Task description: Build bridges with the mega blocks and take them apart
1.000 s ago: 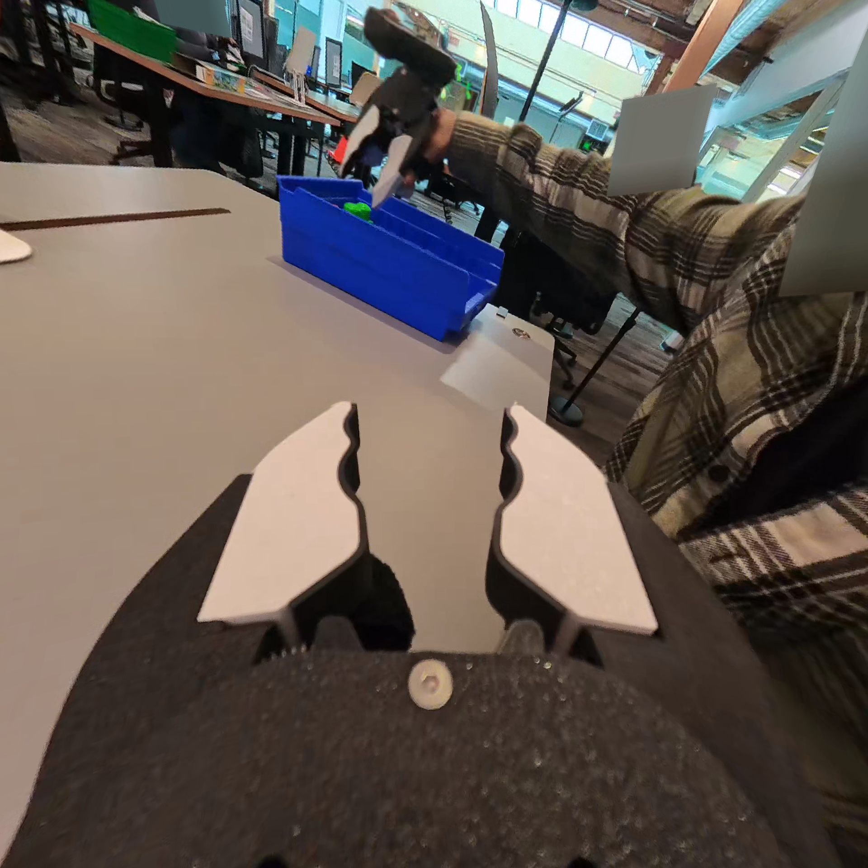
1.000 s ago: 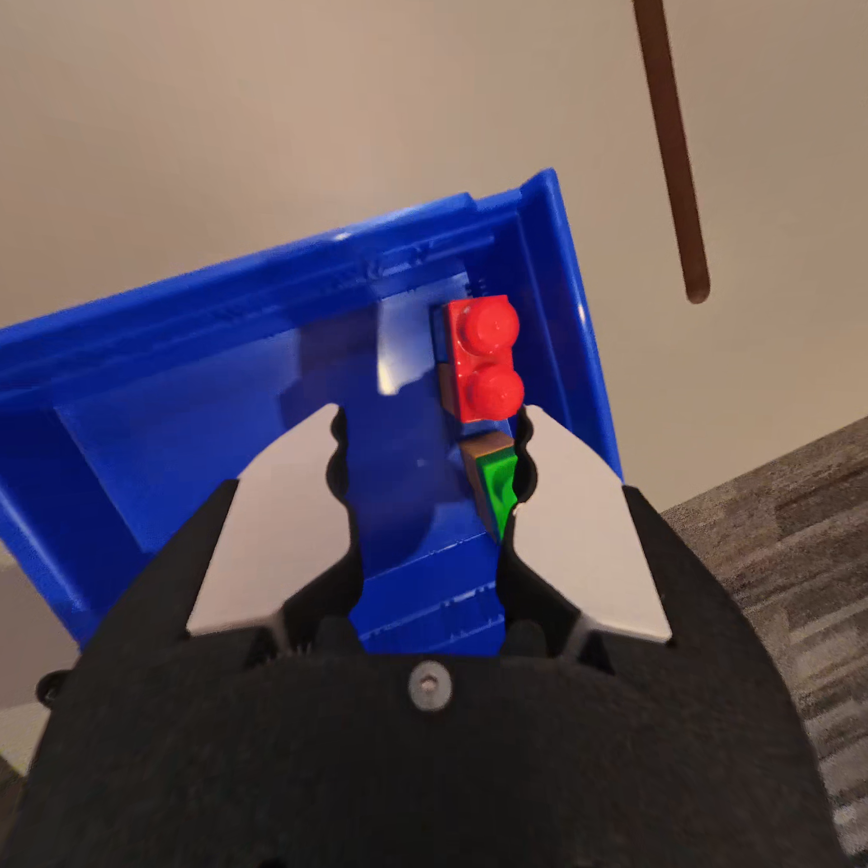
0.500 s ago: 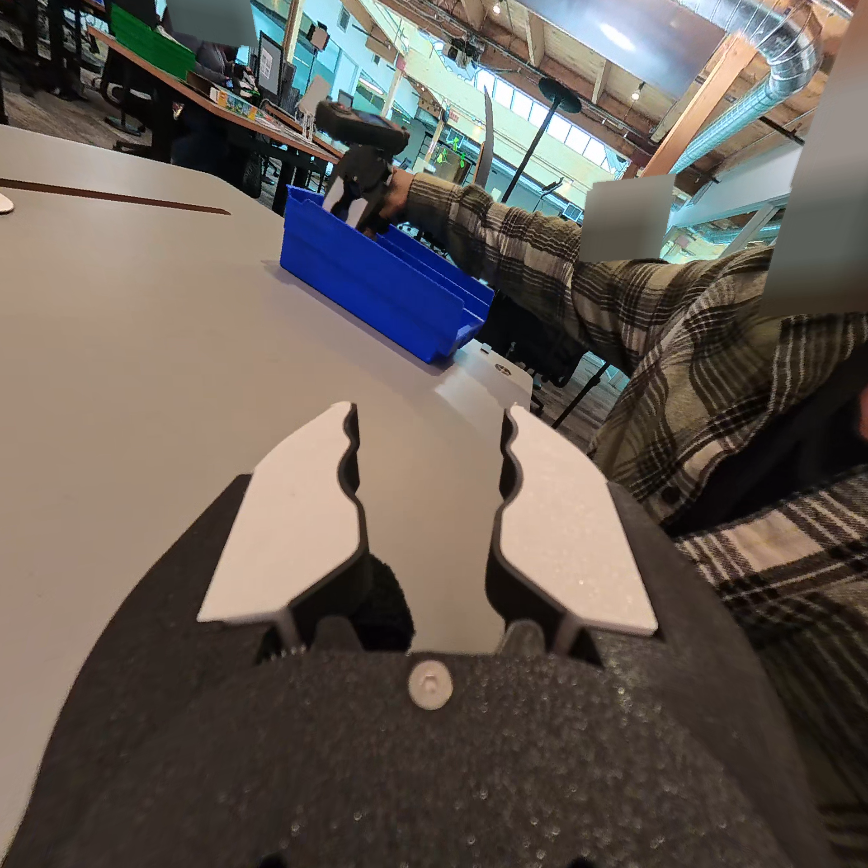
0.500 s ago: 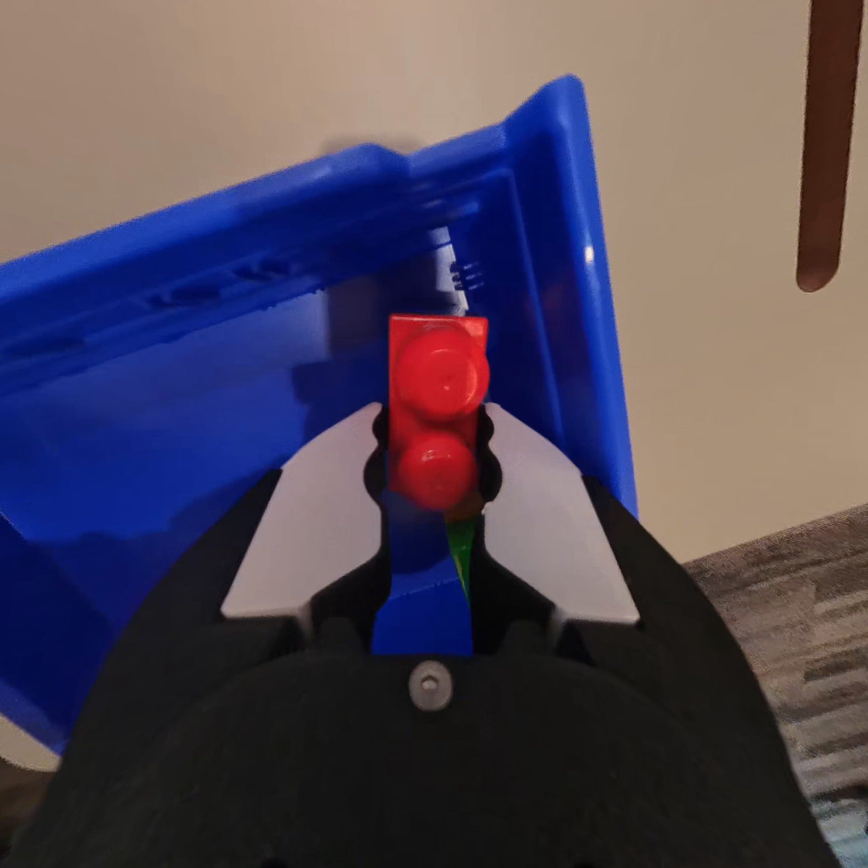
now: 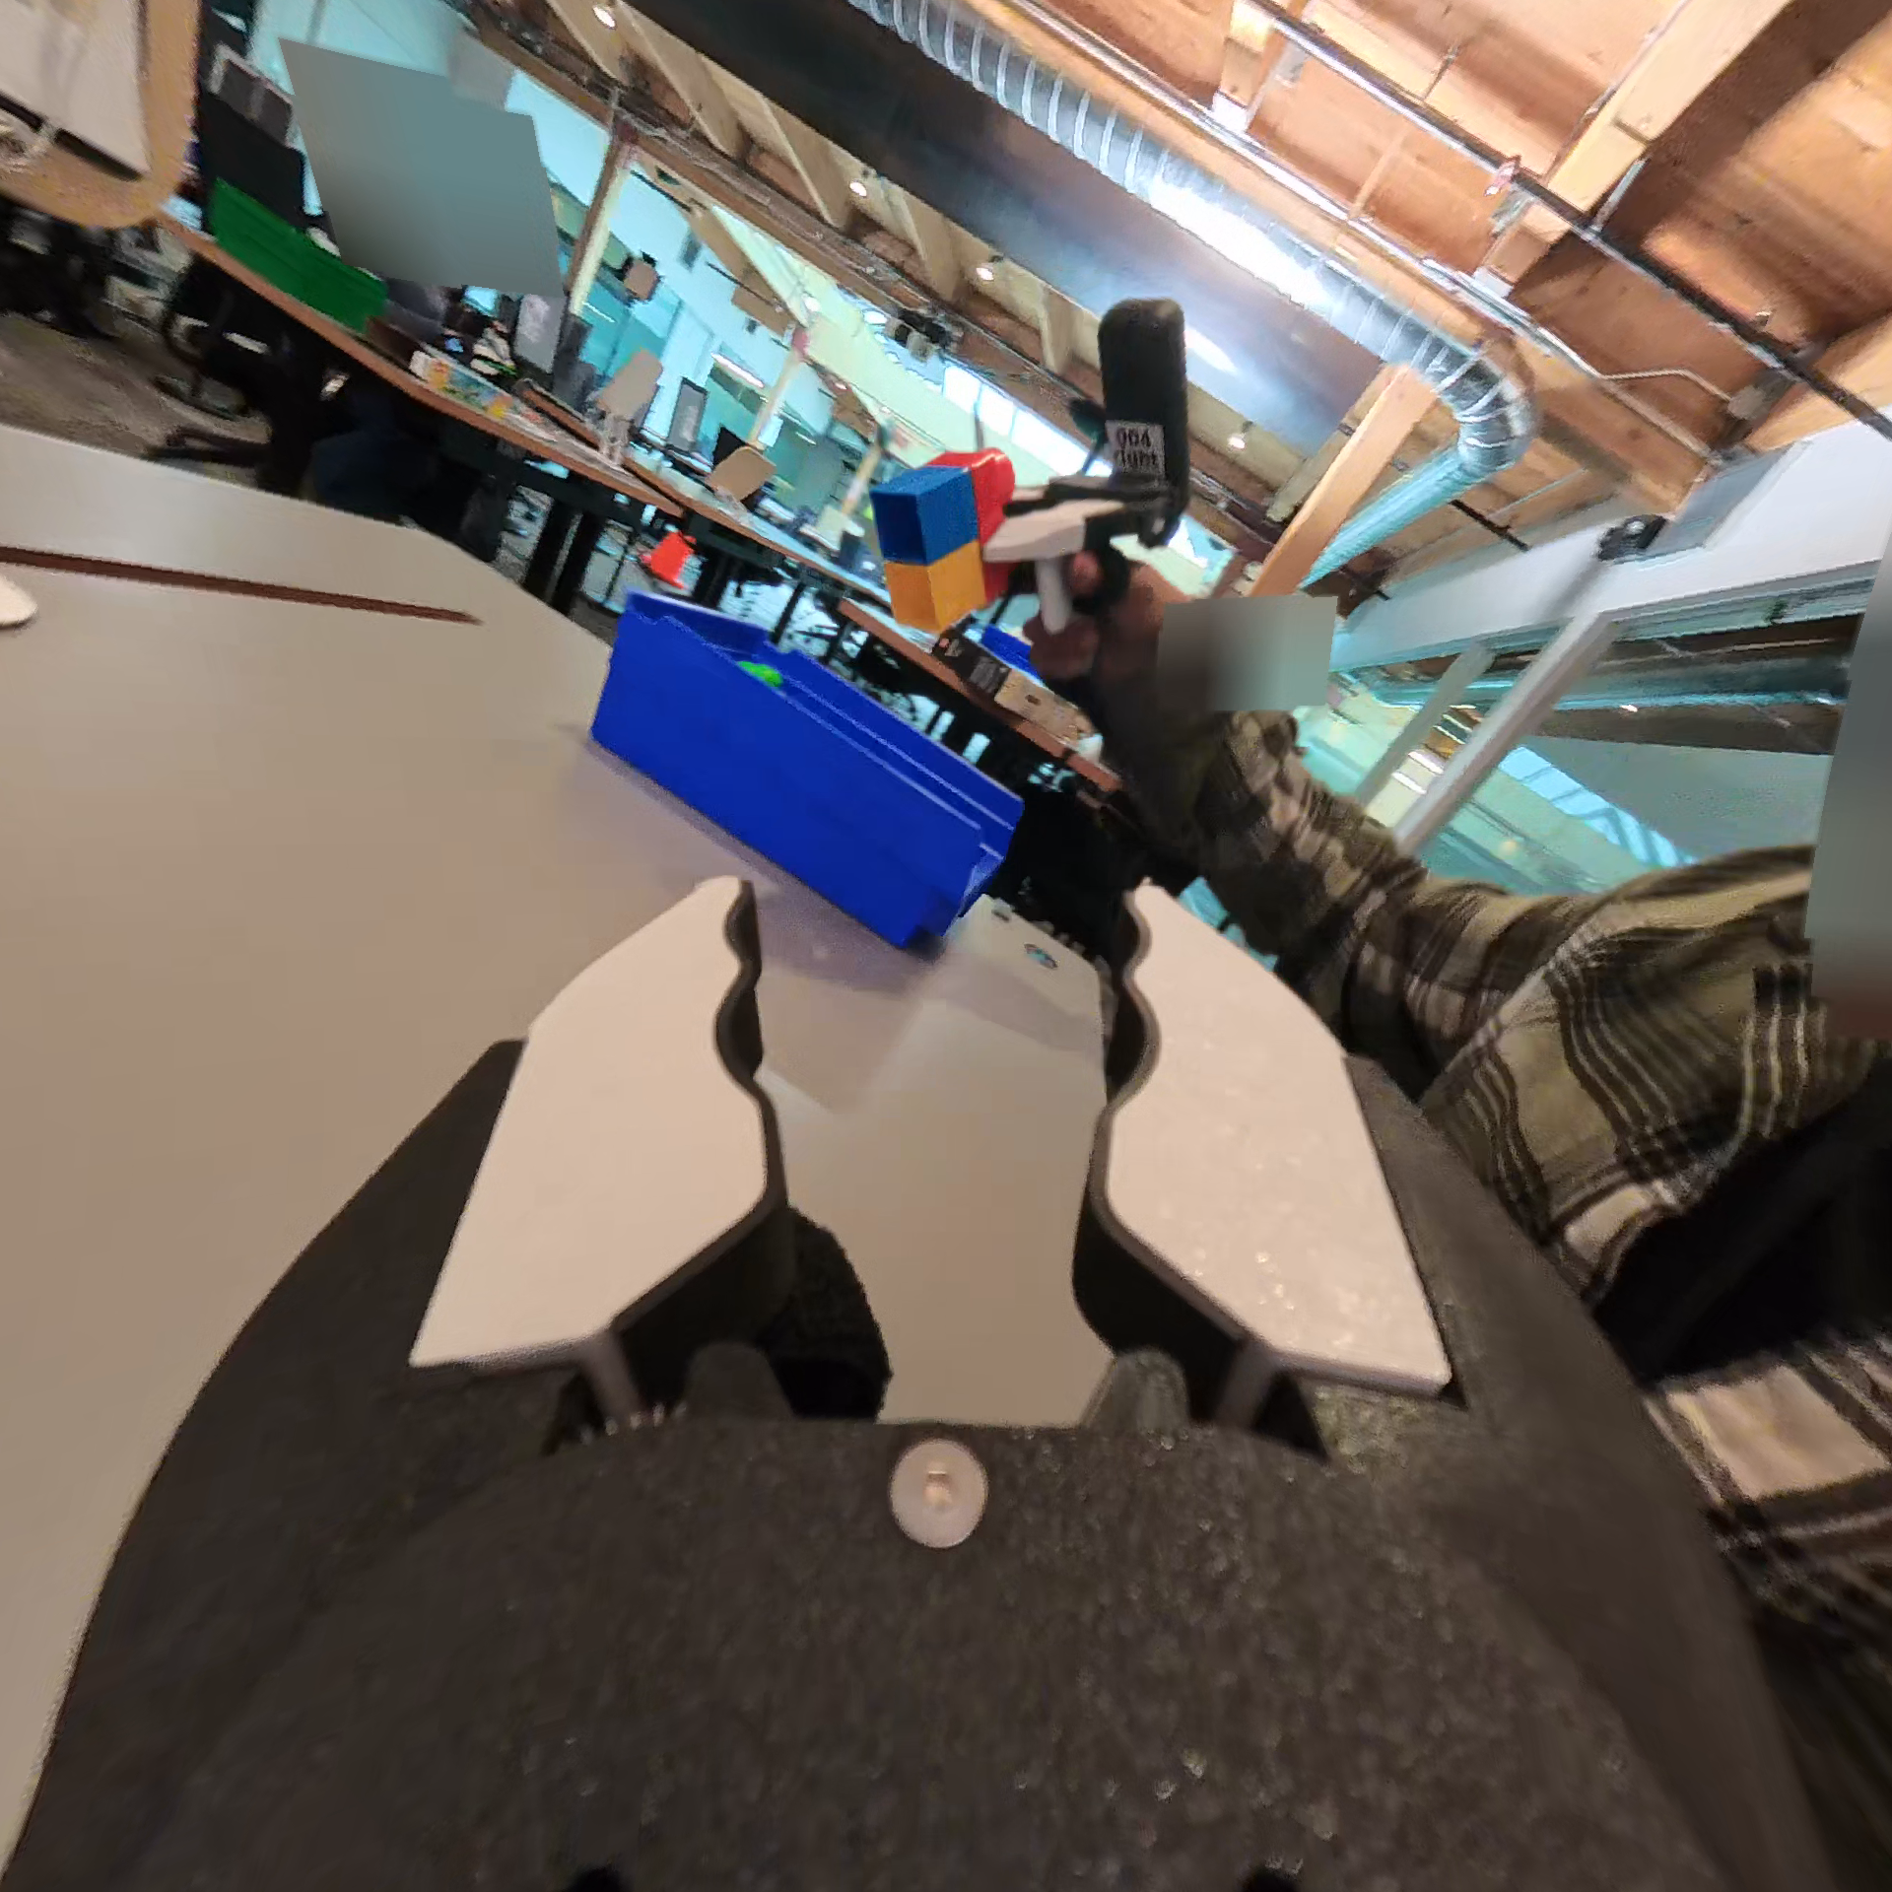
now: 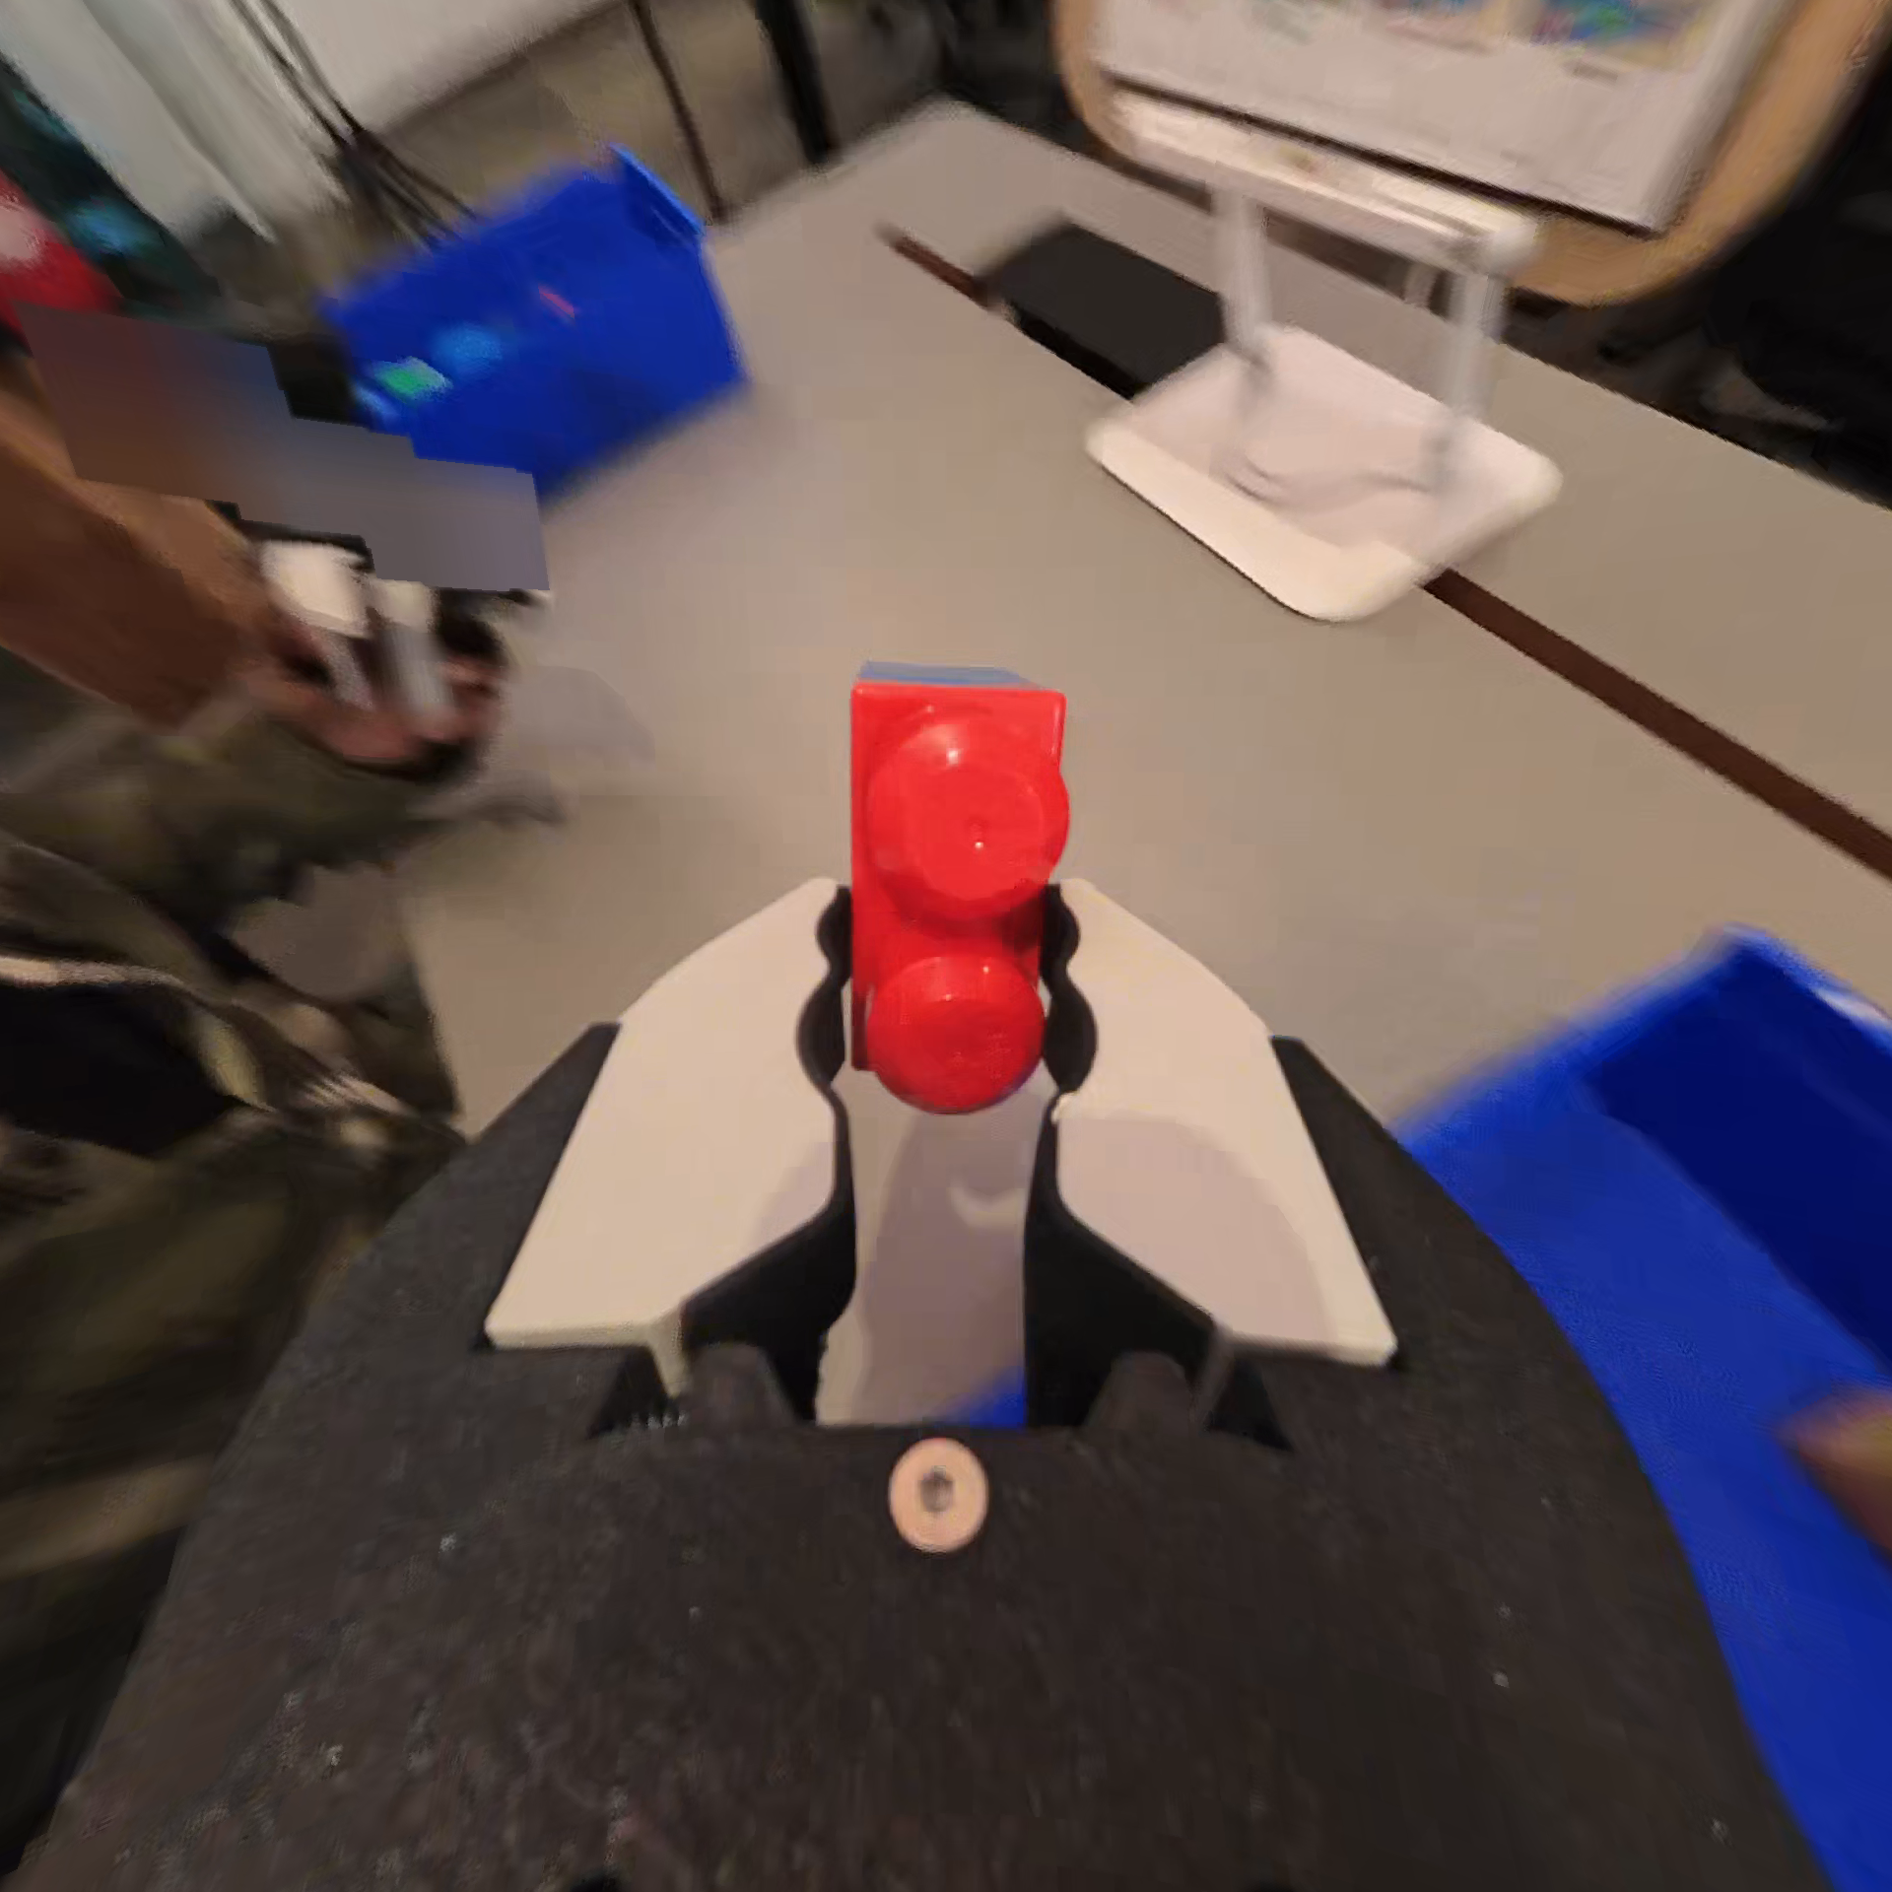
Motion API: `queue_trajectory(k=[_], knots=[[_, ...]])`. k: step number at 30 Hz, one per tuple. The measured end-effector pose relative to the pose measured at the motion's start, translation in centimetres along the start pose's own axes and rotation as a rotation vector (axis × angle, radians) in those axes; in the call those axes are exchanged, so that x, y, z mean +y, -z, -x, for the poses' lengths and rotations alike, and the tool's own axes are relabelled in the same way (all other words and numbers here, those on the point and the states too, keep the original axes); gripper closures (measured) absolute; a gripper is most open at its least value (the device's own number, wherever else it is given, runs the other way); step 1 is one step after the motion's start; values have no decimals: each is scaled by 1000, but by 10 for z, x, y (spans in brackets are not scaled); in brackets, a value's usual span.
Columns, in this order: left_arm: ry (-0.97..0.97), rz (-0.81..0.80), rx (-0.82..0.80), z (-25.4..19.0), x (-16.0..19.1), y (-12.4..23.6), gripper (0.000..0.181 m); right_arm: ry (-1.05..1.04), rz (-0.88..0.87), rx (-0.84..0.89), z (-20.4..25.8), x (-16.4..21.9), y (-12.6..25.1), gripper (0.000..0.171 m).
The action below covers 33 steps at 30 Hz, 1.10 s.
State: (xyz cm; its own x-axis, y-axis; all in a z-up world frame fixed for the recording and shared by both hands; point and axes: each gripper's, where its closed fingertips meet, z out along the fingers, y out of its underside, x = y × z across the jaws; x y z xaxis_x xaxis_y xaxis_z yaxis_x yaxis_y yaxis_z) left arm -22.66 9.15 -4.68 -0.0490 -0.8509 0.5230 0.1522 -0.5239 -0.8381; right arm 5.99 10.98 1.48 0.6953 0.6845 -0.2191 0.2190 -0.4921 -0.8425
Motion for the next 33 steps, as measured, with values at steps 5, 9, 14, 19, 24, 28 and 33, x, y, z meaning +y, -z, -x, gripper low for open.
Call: queue_trajectory(k=[5, 9, 14, 19, 24, 28, 33], knots=[[17, 66, 105, -9, -16, -36, 112, -28, -194, -257, 107, 10, -83, 137], [28, 96, 138, -16, -11, -40, 113, -55, -227, -351, 146, 26, -139, 137], [52, 173, 135, -10, 7, -35, 114, -79, -220, -464, 173, 32, -173, 137], [86, 189, 236, -22, 12, -31, 144, -47, -212, -525, 194, 28, -188, 137], [16, 147, 98, -21, -3, -16, 145, -106, -332, -569, 187, 15, -177, 137], [-6, -27, -124, 9, -71, 72, 145, -177, -442, -487, 152, 15, -155, 137], [-176, -42, -755, 75, -156, 247, 145, -146, -417, -480, 161, 23, -165, 137]])
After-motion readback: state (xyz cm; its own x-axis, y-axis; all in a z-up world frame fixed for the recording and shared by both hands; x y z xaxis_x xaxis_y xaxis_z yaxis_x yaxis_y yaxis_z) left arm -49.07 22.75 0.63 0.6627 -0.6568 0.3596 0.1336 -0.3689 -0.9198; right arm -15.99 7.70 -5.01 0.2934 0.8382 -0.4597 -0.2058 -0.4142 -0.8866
